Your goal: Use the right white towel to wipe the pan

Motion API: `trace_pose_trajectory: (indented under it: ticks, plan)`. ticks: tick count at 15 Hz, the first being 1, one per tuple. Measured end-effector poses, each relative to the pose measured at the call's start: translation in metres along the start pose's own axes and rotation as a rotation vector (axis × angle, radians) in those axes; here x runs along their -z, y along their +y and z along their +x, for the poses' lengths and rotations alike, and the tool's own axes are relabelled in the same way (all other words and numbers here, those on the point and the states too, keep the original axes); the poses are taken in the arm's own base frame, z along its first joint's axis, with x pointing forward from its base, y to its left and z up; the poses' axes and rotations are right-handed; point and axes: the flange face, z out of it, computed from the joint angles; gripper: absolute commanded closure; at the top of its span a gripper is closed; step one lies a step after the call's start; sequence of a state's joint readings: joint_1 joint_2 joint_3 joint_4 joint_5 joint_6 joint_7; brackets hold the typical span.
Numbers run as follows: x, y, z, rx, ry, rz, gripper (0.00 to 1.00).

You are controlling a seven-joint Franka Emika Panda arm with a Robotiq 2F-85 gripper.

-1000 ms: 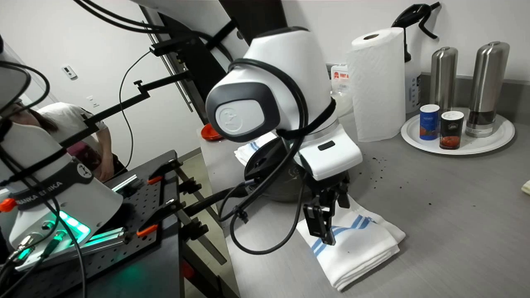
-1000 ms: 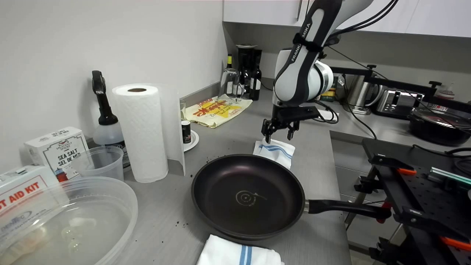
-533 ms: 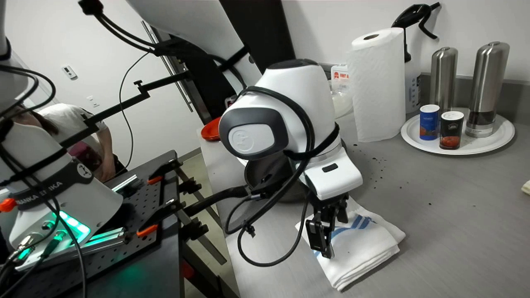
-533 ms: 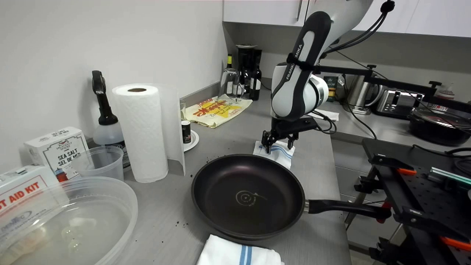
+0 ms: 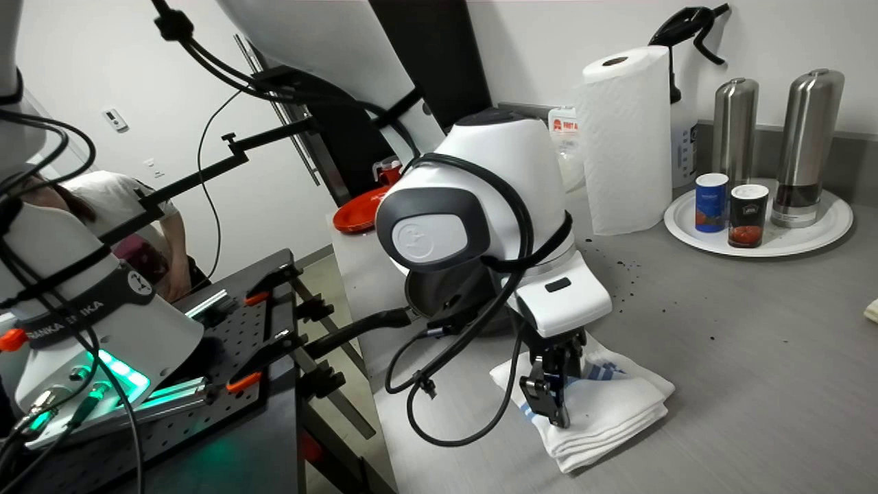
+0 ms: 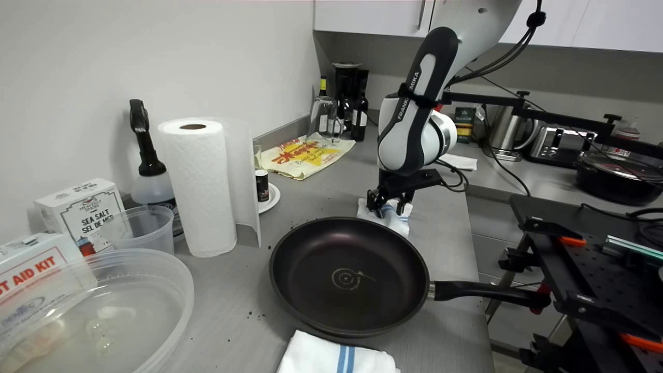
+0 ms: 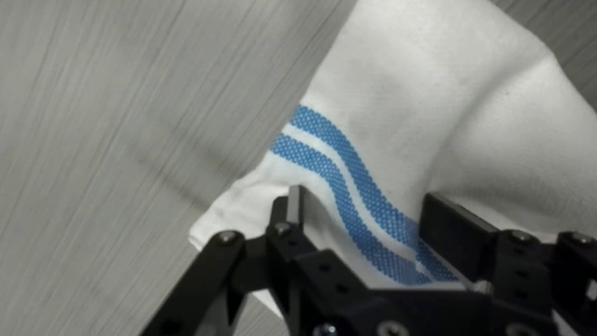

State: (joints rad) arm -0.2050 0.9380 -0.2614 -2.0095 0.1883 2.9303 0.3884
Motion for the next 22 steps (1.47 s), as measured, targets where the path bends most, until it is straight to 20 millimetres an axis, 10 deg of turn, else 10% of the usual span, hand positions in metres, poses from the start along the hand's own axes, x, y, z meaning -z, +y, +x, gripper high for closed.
trace_pose_trajectory:
  ticks: [5, 9, 12, 22]
  plan:
    - [0.0027, 0.0, 0.0054, -0.005, 0.011, 0.002, 0.98]
    - [0.0029, 0.0003, 0.0058, -0.007, 0.011, 0.003, 0.95]
    - [0.0029, 0.0002, 0.0058, -0.008, 0.011, 0.003, 0.69]
    - [0.0033, -0.0005, 0.0062, -0.012, 0.012, 0.005, 0.55]
